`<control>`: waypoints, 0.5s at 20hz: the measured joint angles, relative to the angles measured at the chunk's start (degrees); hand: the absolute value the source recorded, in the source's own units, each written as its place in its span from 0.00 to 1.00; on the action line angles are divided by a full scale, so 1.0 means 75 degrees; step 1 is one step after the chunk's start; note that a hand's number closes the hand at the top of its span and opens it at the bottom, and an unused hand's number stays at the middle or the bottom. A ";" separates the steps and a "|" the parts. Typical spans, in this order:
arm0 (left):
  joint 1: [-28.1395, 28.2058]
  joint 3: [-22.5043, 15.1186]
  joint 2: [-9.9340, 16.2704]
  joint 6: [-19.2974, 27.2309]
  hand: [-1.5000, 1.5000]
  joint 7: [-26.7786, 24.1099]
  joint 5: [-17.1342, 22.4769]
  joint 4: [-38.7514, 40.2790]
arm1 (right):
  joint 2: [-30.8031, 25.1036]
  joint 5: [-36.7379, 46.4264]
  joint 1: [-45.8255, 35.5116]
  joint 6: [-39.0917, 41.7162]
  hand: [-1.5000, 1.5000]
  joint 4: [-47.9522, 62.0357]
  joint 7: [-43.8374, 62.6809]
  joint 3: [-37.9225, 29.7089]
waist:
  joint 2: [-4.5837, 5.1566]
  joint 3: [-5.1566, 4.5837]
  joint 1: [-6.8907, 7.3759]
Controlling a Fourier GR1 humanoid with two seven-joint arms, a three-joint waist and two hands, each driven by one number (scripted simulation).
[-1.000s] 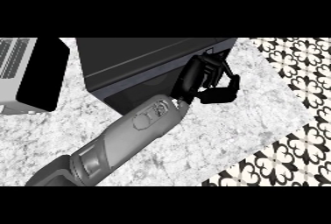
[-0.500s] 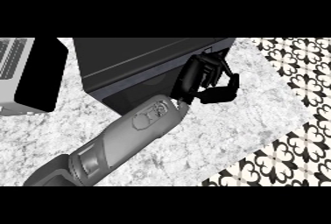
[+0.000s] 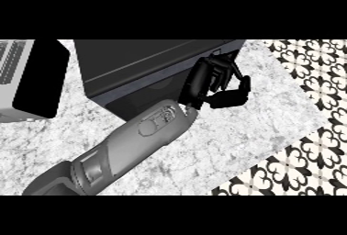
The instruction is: Pick up the milk, place it into the microwave and close the microwave
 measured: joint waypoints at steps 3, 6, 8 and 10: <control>-0.0005 -0.0028 0.0016 0.0073 1.00 -0.0029 0.0058 -0.0009 | -0.0028 -0.0086 -0.0036 0.0060 0.00 0.0057 0.0072 0.0006 | 0.0002 0.0002 -0.0018; -0.0032 0.0132 -0.0212 0.0407 1.00 -0.0013 0.0197 0.0103 | -0.0069 -0.0174 -0.0043 0.0089 0.00 0.0113 0.0117 -0.0028 | -0.0012 0.0003 0.0050; -0.0104 0.0113 -0.0270 0.0520 1.00 0.0047 0.0346 0.0134 | -0.0133 -0.0243 -0.0047 0.0107 0.00 0.0174 0.0142 -0.0082 | -0.0008 0.0007 0.0117; -0.0192 0.0015 -0.0273 0.0536 1.00 0.0090 0.0491 0.0160 | -0.0206 -0.0305 -0.0016 0.0121 0.00 0.0218 0.0148 -0.0160 | -0.0007 0.0012 0.0183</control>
